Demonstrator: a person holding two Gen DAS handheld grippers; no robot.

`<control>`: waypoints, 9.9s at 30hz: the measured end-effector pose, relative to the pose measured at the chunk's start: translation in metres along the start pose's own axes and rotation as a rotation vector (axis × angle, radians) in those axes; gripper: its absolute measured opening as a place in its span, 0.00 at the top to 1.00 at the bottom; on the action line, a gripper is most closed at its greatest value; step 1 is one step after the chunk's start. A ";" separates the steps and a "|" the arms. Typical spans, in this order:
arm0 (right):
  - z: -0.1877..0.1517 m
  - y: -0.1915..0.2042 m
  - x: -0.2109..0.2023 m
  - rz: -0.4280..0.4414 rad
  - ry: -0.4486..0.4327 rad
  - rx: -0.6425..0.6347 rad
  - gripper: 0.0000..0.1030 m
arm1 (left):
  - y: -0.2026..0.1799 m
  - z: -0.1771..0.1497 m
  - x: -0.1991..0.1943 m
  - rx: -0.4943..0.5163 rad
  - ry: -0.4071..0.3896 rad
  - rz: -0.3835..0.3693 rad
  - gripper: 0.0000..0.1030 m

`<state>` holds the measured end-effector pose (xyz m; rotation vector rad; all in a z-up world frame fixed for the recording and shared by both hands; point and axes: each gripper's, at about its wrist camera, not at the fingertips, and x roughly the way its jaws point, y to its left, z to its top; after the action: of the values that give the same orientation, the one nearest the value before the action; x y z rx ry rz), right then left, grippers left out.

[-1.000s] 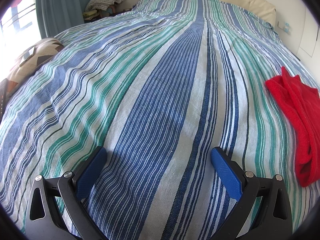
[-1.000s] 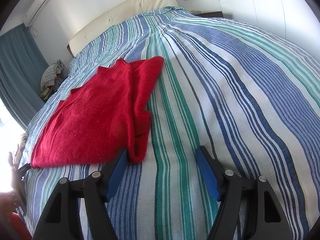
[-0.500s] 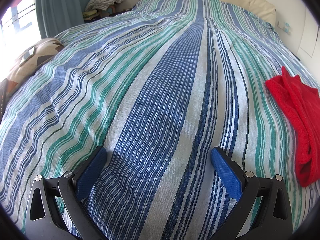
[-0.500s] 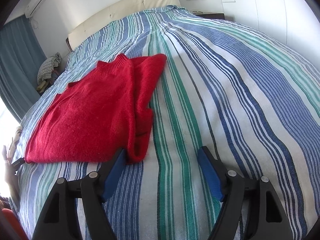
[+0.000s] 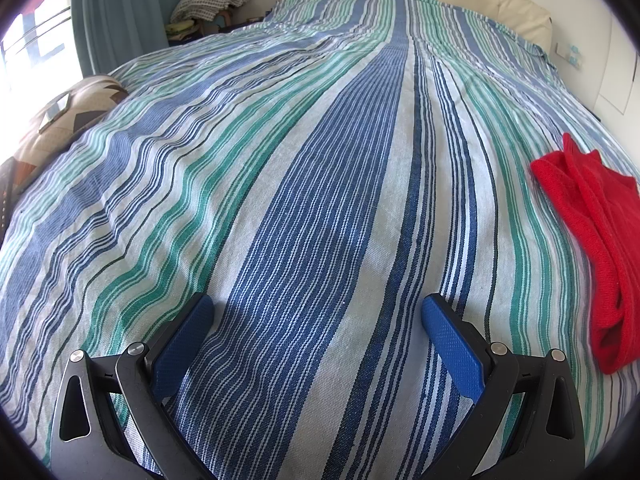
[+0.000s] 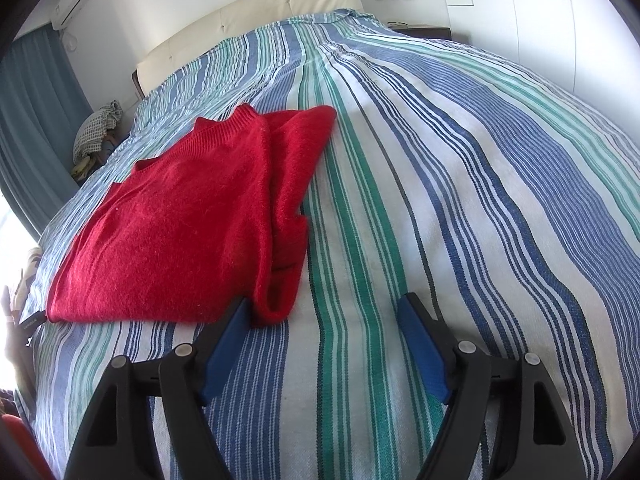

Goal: Fold small clothes

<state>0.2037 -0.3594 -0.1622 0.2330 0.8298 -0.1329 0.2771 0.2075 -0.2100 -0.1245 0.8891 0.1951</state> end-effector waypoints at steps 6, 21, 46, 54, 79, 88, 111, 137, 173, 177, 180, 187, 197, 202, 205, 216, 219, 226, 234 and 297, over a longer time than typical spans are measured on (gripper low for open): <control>0.000 0.000 0.000 0.002 -0.001 0.002 0.26 | 0.000 0.000 0.000 0.000 0.000 0.000 0.00; 0.000 0.000 -0.001 0.007 -0.003 0.003 0.26 | 0.000 0.000 0.000 0.000 0.000 0.000 0.00; -0.001 -0.007 -0.004 0.048 -0.014 0.028 0.25 | 0.000 0.000 0.000 0.001 0.001 -0.001 0.00; 0.000 -0.007 -0.003 0.051 -0.016 0.028 0.25 | 0.000 0.000 0.000 0.001 0.001 -0.001 0.00; -0.001 -0.009 -0.004 0.058 -0.021 0.030 0.25 | 0.000 0.001 0.000 0.001 0.001 -0.001 0.00; -0.001 -0.009 -0.004 0.065 -0.023 0.034 0.24 | 0.000 0.001 0.000 0.001 0.001 -0.001 0.00; -0.002 -0.013 -0.007 0.092 -0.032 0.053 0.24 | 0.000 0.001 0.000 0.002 0.001 0.000 0.00; 0.018 0.000 -0.007 0.079 0.123 -0.032 0.15 | 0.005 0.005 -0.017 0.010 0.094 -0.027 0.02; 0.092 0.327 0.072 0.392 0.332 -0.208 0.83 | -0.030 -0.086 -0.104 -0.018 0.171 -0.384 0.01; 0.053 0.330 0.117 0.558 0.540 0.002 0.57 | -0.030 -0.087 -0.103 -0.012 0.175 -0.370 0.01; 0.065 0.315 0.091 0.662 0.456 0.043 0.56 | -0.031 -0.086 -0.103 0.001 0.179 -0.364 0.01; 0.068 0.307 0.056 0.562 0.375 -0.176 0.75 | -0.021 -0.081 -0.096 -0.091 0.203 -0.402 0.01; -0.024 0.342 0.064 0.467 0.422 -0.492 0.83 | -0.044 -0.100 -0.102 0.099 0.160 -0.277 0.01; 0.006 0.302 0.011 0.372 0.234 -0.511 0.83 | -0.048 -0.099 -0.098 0.088 0.165 -0.271 0.01; -0.006 0.269 0.042 0.263 0.331 -0.455 0.83 | -0.048 -0.097 -0.095 0.087 0.164 -0.276 0.01; -0.077 0.220 -0.020 0.270 0.292 -0.375 0.53 | -0.046 -0.105 -0.103 0.115 0.159 -0.247 0.00; -0.087 0.203 -0.032 0.252 0.282 -0.361 0.53 | -0.047 -0.105 -0.103 0.118 0.159 -0.246 0.00; -0.113 0.176 -0.054 0.258 0.269 -0.251 0.53 | -0.055 -0.108 -0.102 0.164 0.144 -0.213 0.01; -0.123 0.162 -0.069 0.269 0.238 -0.198 0.53 | -0.040 -0.047 -0.124 -0.049 0.062 -0.525 0.02; 0.151 0.295 -0.012 0.532 0.004 -0.138 0.63 | -0.113 0.156 -0.116 0.080 0.020 -0.709 0.73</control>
<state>0.3646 -0.1131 -0.0093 0.3165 0.7524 0.4222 0.3493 0.1136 -0.0191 -0.3575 0.8236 -0.5019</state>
